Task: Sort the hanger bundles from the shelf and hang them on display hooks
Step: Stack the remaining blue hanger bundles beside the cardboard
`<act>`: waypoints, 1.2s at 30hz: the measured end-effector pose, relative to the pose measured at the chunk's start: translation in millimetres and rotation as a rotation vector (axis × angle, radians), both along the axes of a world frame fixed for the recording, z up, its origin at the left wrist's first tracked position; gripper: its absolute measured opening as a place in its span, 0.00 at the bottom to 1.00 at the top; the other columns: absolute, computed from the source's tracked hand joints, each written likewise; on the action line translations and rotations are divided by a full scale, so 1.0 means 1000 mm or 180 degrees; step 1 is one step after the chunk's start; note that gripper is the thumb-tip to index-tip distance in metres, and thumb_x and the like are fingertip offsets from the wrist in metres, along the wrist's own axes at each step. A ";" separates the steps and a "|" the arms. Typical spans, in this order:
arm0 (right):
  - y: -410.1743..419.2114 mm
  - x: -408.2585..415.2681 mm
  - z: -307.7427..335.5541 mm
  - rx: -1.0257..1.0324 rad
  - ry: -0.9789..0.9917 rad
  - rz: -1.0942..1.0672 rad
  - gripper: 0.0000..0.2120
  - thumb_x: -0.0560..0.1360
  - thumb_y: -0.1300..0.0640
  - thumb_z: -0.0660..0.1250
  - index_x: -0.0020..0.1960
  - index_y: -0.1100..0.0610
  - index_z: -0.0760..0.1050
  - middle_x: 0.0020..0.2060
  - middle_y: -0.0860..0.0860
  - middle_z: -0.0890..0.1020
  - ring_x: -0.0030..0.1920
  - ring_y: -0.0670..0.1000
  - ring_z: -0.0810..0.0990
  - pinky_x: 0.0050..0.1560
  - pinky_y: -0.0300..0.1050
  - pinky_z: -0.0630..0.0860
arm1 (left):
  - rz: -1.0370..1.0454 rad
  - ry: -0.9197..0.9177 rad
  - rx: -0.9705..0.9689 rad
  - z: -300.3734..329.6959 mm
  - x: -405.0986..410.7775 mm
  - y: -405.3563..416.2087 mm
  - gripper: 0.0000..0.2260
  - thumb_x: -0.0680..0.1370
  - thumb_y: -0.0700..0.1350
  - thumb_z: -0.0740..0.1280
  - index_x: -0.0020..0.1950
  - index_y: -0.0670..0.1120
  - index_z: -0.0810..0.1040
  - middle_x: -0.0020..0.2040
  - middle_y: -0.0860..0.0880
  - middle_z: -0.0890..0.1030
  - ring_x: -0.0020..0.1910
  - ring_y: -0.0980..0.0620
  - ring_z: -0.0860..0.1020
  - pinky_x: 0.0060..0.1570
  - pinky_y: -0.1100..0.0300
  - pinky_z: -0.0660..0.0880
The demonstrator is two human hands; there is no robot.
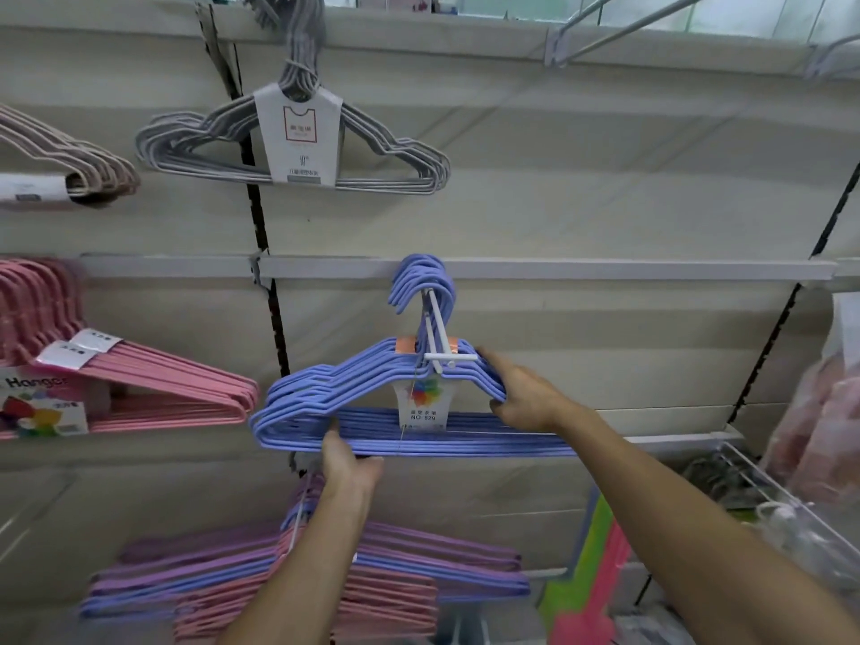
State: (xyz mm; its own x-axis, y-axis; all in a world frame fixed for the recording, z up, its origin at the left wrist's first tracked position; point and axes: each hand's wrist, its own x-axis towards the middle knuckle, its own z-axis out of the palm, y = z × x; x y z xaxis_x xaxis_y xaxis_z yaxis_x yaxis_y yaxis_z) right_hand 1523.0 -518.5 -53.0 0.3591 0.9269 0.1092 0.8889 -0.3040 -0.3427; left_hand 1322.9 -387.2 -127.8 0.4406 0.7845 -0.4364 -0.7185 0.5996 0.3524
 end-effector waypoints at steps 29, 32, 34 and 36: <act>-0.222 -0.037 0.096 0.1793 -0.0072 0.0047 0.18 0.79 0.48 0.67 0.66 0.54 0.74 0.51 0.46 0.80 0.49 0.47 0.80 0.52 0.43 0.76 | -0.0556 0.1577 0.2832 0.084 -0.050 -0.232 0.06 0.82 0.42 0.64 0.50 0.45 0.80 0.40 0.50 0.82 0.35 0.49 0.81 0.36 0.58 0.79; -0.263 -0.032 0.096 0.1845 -0.0107 -0.0191 0.17 0.79 0.49 0.67 0.64 0.54 0.75 0.49 0.44 0.79 0.46 0.45 0.79 0.50 0.42 0.75 | -0.0755 0.1671 0.3334 0.086 -0.036 -0.269 0.07 0.82 0.42 0.63 0.49 0.45 0.80 0.40 0.48 0.81 0.35 0.49 0.80 0.35 0.60 0.78; -0.296 -0.027 0.096 0.1875 -0.0134 -0.0415 0.16 0.79 0.50 0.68 0.64 0.55 0.76 0.47 0.44 0.79 0.45 0.45 0.79 0.50 0.41 0.75 | -0.0966 0.1697 0.3690 0.085 -0.025 -0.295 0.07 0.82 0.42 0.63 0.49 0.45 0.81 0.39 0.49 0.82 0.35 0.51 0.80 0.36 0.61 0.78; -0.333 -0.021 0.096 0.1868 -0.0146 -0.0621 0.16 0.79 0.51 0.67 0.64 0.55 0.77 0.48 0.44 0.79 0.46 0.45 0.79 0.51 0.41 0.75 | -0.1237 0.1660 0.4034 0.085 -0.011 -0.322 0.07 0.82 0.42 0.64 0.49 0.45 0.81 0.38 0.52 0.82 0.36 0.53 0.81 0.37 0.62 0.79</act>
